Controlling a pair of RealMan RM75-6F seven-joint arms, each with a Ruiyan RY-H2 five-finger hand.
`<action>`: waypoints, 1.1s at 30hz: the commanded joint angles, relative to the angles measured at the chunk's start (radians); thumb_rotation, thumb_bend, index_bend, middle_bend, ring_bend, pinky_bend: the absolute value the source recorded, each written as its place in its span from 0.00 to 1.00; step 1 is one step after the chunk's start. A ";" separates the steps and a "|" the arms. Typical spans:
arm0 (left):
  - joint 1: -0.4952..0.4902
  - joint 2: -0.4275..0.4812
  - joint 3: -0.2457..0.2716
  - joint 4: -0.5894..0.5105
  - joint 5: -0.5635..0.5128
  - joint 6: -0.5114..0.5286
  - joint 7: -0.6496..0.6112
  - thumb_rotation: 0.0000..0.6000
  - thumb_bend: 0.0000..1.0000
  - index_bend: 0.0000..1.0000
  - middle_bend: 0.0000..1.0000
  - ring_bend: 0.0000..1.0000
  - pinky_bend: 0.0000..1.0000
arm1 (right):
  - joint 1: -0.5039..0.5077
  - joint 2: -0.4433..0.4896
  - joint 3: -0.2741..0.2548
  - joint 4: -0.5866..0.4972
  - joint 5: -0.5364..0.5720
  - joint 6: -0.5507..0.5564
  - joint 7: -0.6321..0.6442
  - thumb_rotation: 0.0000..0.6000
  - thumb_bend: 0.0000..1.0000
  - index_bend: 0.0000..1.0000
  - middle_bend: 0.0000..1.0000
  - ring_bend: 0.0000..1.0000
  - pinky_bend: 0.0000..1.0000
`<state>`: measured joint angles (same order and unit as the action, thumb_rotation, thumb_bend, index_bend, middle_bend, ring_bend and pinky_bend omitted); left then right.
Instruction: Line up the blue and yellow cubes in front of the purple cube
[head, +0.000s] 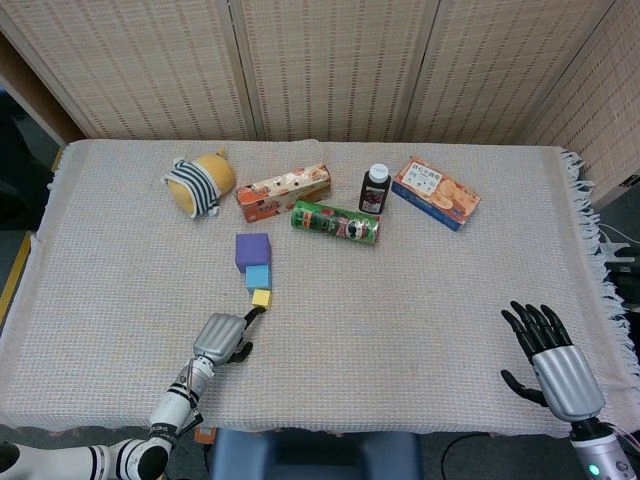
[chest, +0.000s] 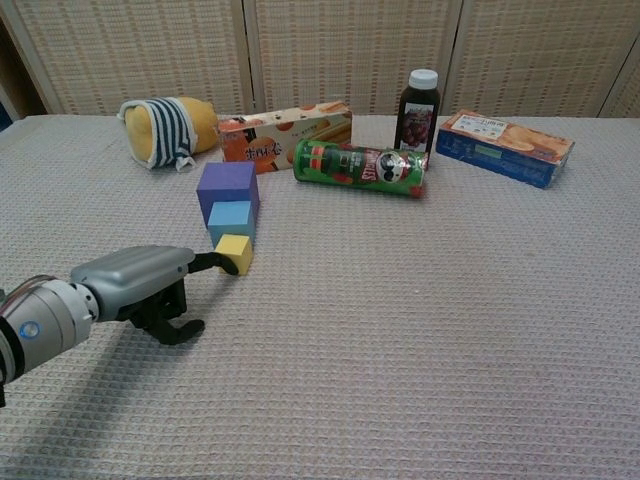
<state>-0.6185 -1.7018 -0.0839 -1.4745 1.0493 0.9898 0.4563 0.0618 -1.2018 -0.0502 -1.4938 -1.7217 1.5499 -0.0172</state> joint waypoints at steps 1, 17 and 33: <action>-0.002 -0.002 -0.002 0.003 -0.002 -0.002 -0.003 1.00 0.45 0.15 1.00 1.00 1.00 | 0.000 0.000 0.000 0.000 0.000 0.000 0.001 0.91 0.03 0.00 0.00 0.00 0.00; -0.013 -0.012 -0.014 0.028 -0.014 -0.015 -0.018 1.00 0.45 0.15 1.00 1.00 1.00 | -0.001 0.001 0.002 0.001 0.001 0.002 0.002 0.90 0.03 0.00 0.00 0.00 0.00; -0.008 -0.005 0.000 0.001 0.003 -0.001 -0.016 1.00 0.45 0.16 1.00 1.00 1.00 | -0.002 0.002 0.000 -0.002 -0.003 0.005 0.002 0.91 0.03 0.00 0.00 0.00 0.00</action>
<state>-0.6268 -1.7069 -0.0846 -1.4732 1.0517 0.9884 0.4395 0.0598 -1.1995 -0.0500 -1.4954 -1.7244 1.5546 -0.0150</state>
